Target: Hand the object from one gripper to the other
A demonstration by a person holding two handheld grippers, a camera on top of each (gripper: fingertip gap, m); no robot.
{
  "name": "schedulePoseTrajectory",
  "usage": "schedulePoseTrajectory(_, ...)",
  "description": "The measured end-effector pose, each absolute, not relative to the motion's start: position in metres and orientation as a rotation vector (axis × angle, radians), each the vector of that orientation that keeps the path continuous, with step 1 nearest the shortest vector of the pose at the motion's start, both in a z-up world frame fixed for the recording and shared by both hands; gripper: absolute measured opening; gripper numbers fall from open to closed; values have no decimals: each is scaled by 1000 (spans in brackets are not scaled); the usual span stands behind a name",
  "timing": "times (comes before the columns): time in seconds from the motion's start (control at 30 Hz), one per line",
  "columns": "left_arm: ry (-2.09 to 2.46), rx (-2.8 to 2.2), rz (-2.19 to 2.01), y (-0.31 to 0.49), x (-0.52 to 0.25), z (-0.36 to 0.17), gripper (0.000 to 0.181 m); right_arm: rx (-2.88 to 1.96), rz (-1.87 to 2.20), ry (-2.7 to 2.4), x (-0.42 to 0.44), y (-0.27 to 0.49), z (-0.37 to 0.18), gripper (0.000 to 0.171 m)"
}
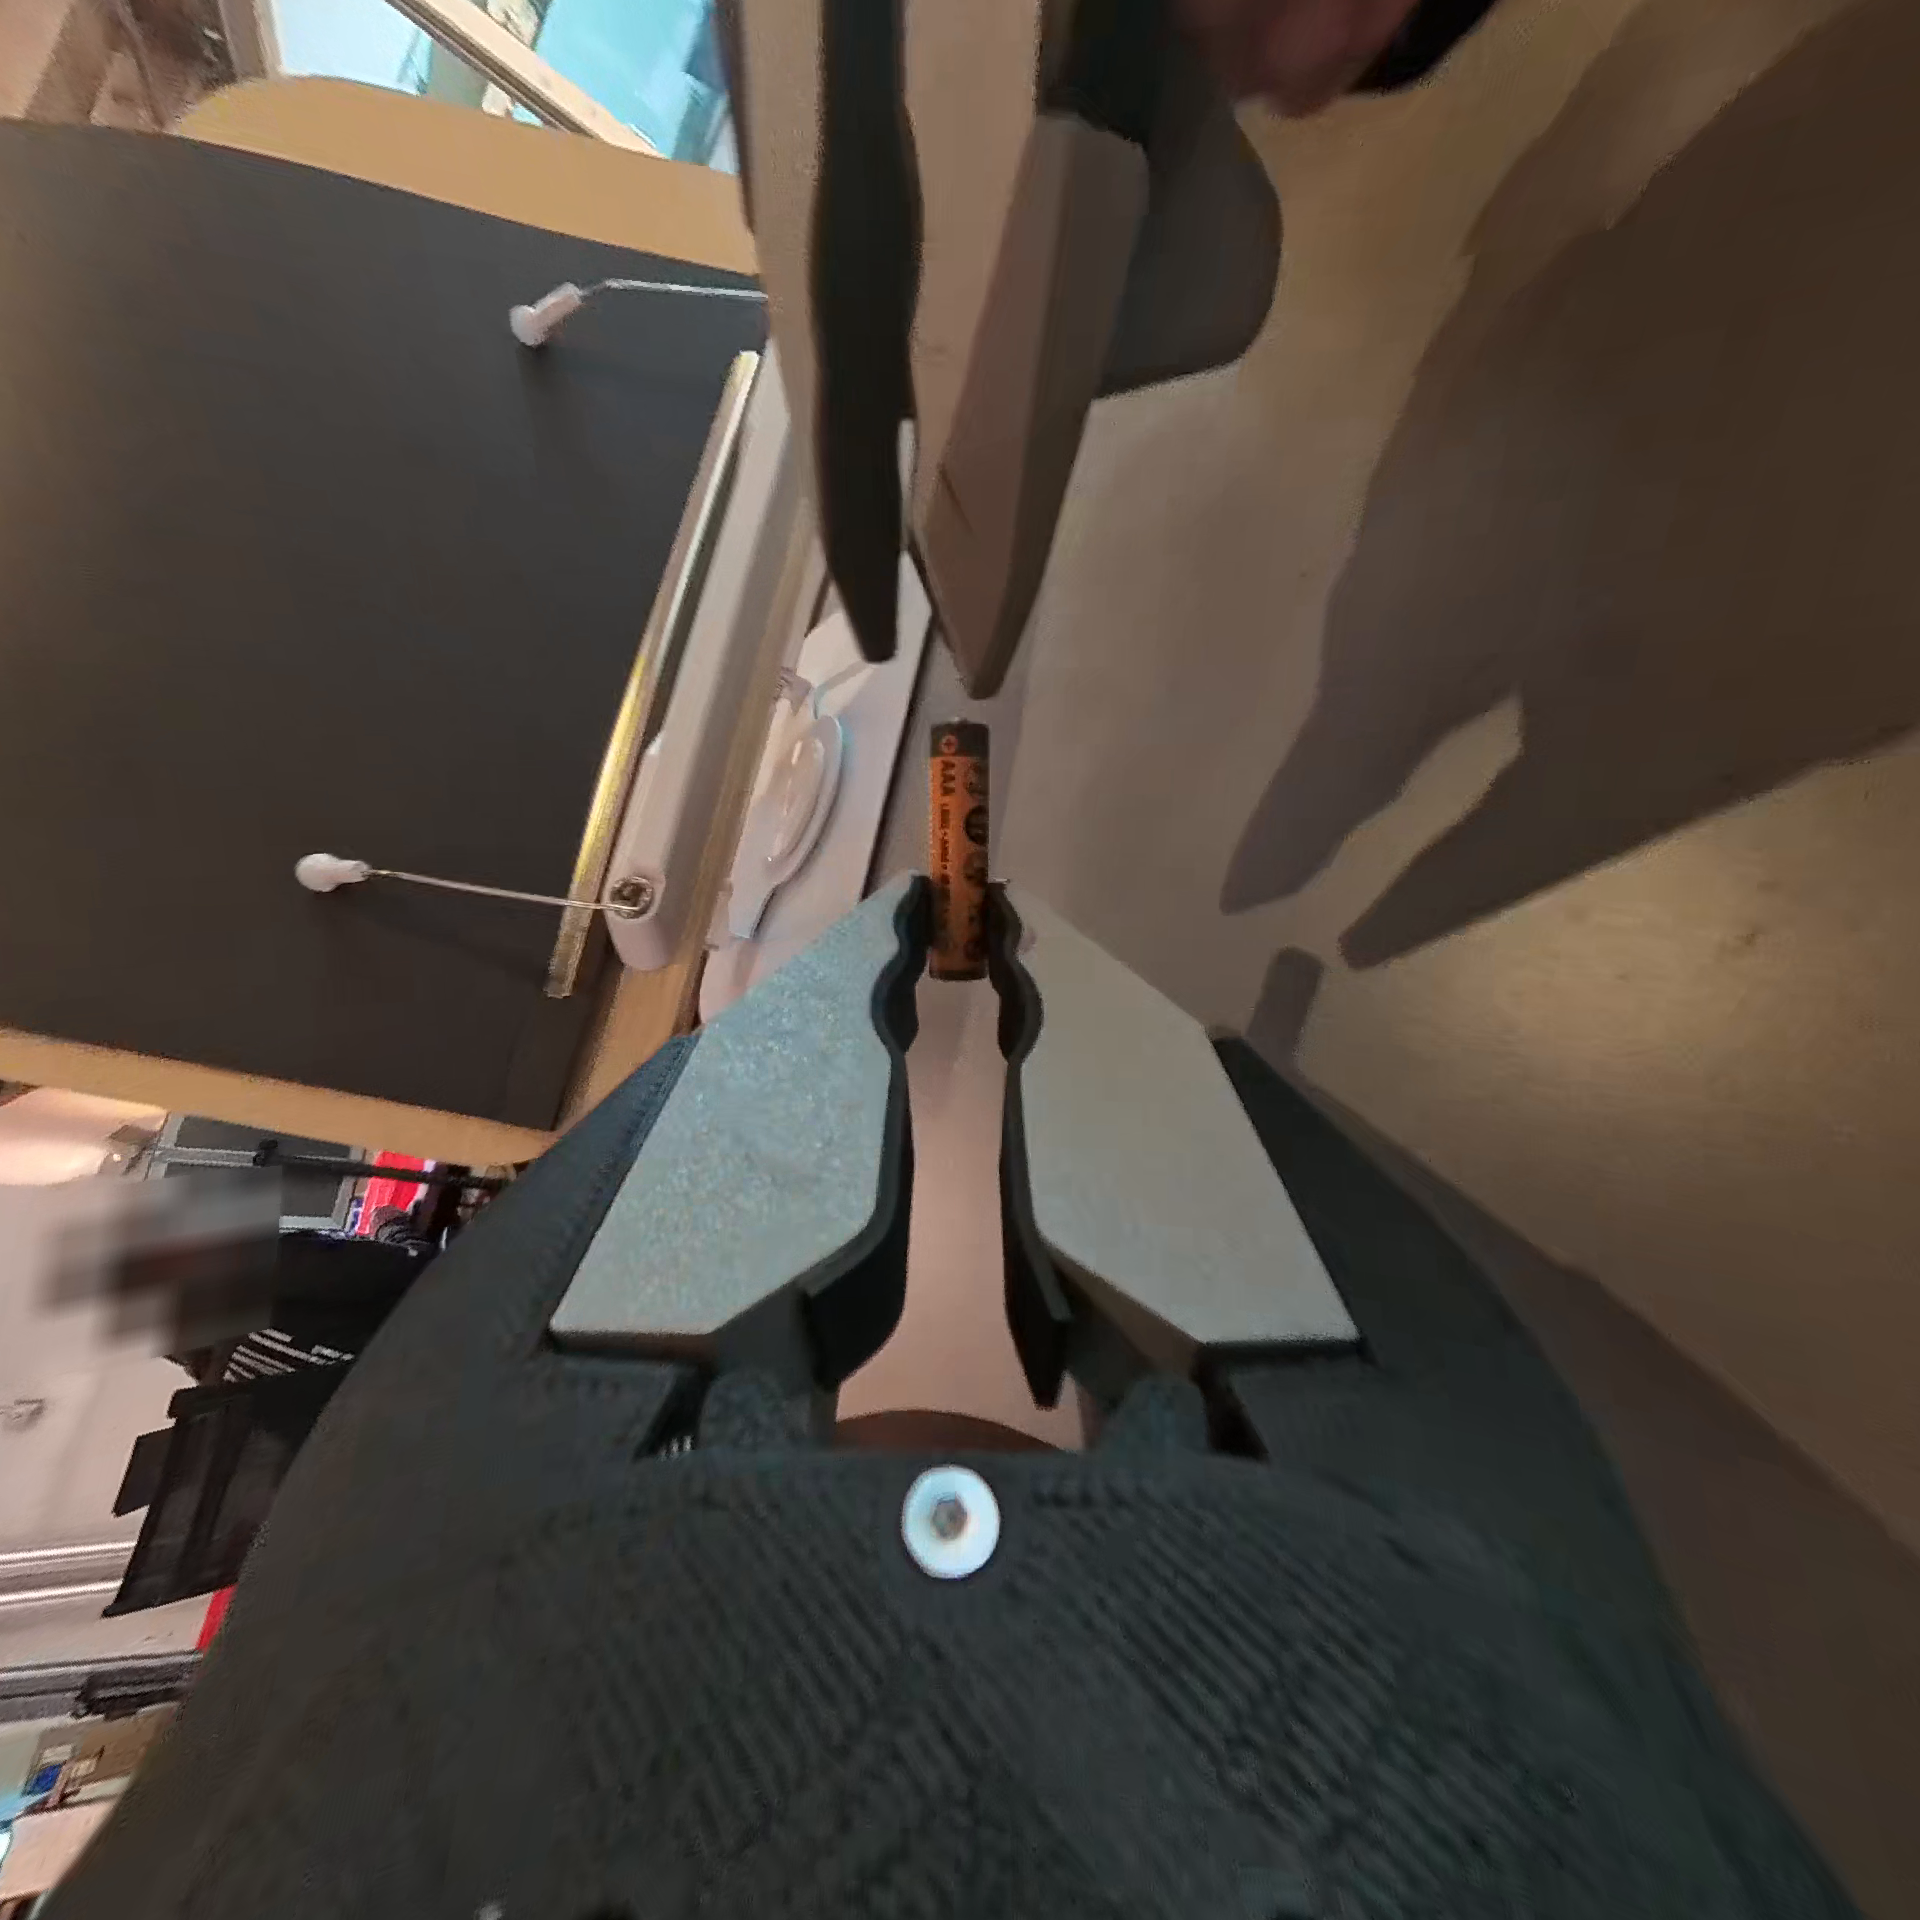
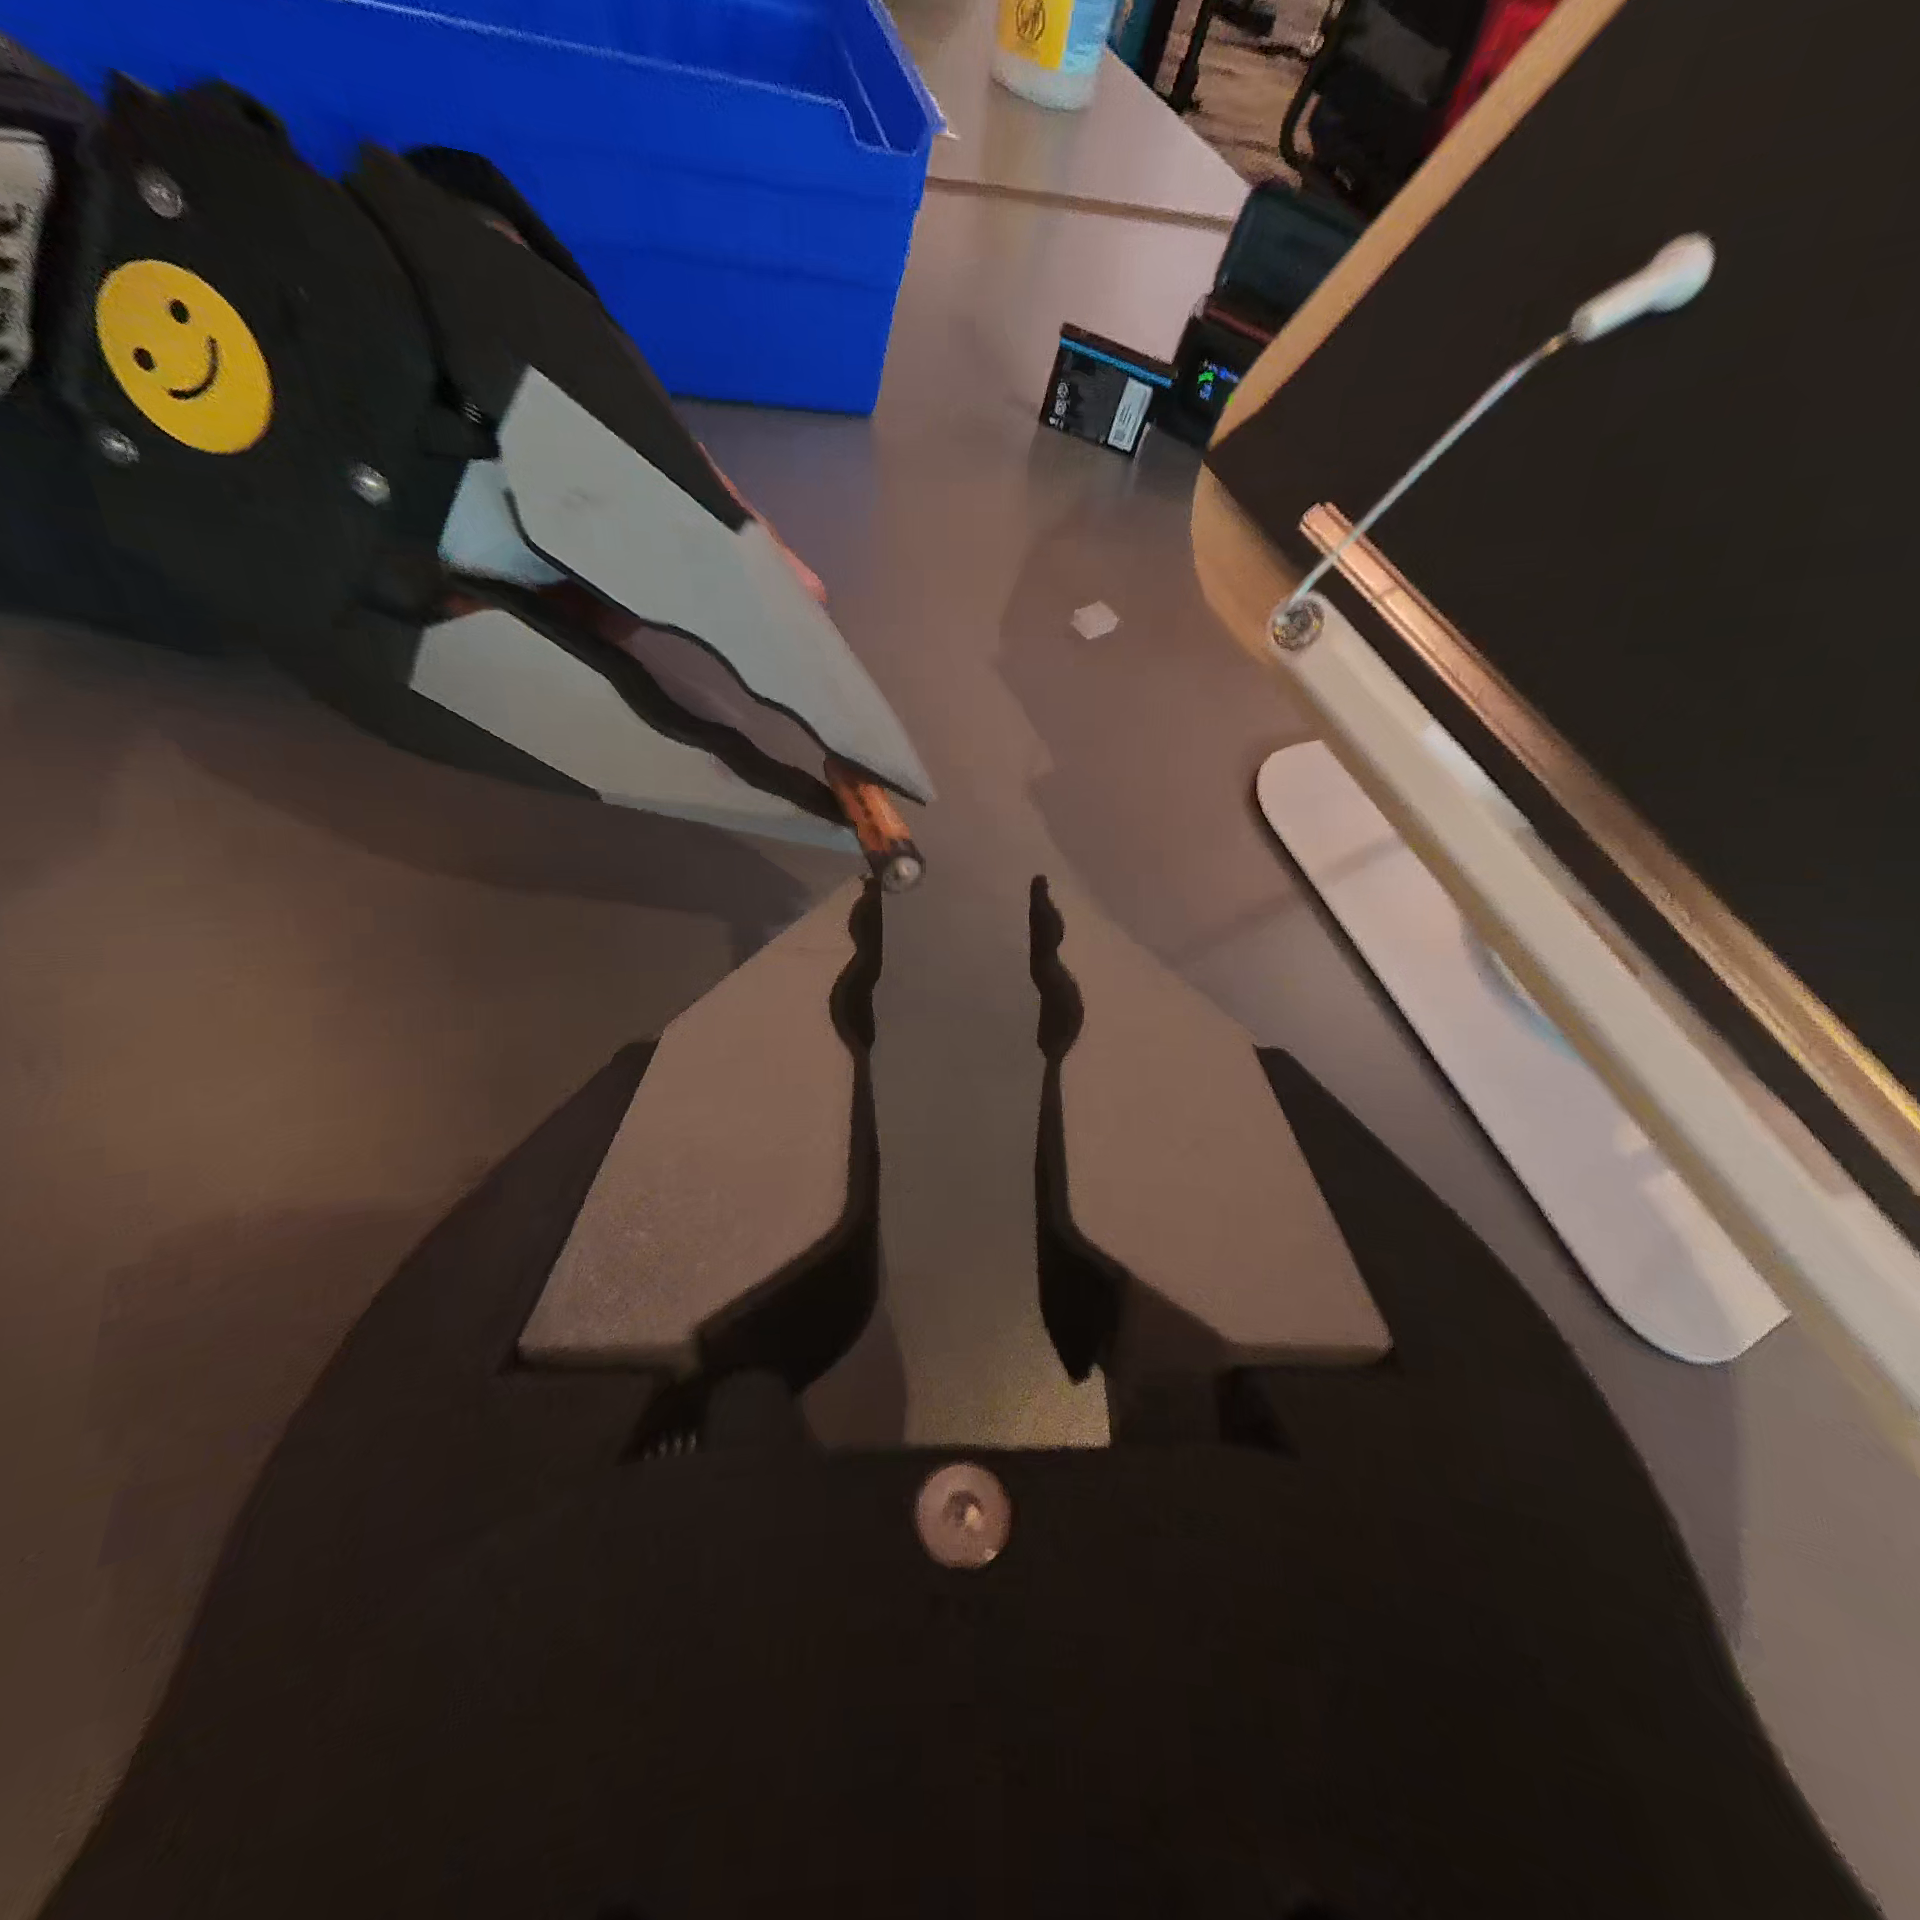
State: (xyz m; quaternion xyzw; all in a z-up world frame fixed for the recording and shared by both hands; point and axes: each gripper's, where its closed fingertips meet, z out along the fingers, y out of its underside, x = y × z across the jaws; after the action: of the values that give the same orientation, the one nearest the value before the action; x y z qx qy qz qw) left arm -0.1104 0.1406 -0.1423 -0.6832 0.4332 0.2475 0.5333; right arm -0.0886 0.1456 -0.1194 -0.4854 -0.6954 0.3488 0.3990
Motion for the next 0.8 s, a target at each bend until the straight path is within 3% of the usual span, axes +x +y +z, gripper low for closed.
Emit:
schedulePoseTrajectory(0.33, 1088, -1634, 545, 138, -98, -151, 8, -1205, 702, -1852, -93, 142, -141, 0)
schedulePoseTrajectory(0.5, 1075, -1603, 515, 136, -93, -145, 8, -1199, 771, -1839, -94, 137, -138, 0)
schedulePoseTrajectory(0.73, 1075, -1608, 470, 135, -92, -145, 8, -1075, 596, -1953, -88, 135, -150, 25)
schedulePoseTrajectory(0.8, 1099, -1590, 425, 131, -87, -144, 8, -1023, 474, -1963, -87, 140, -154, 25)
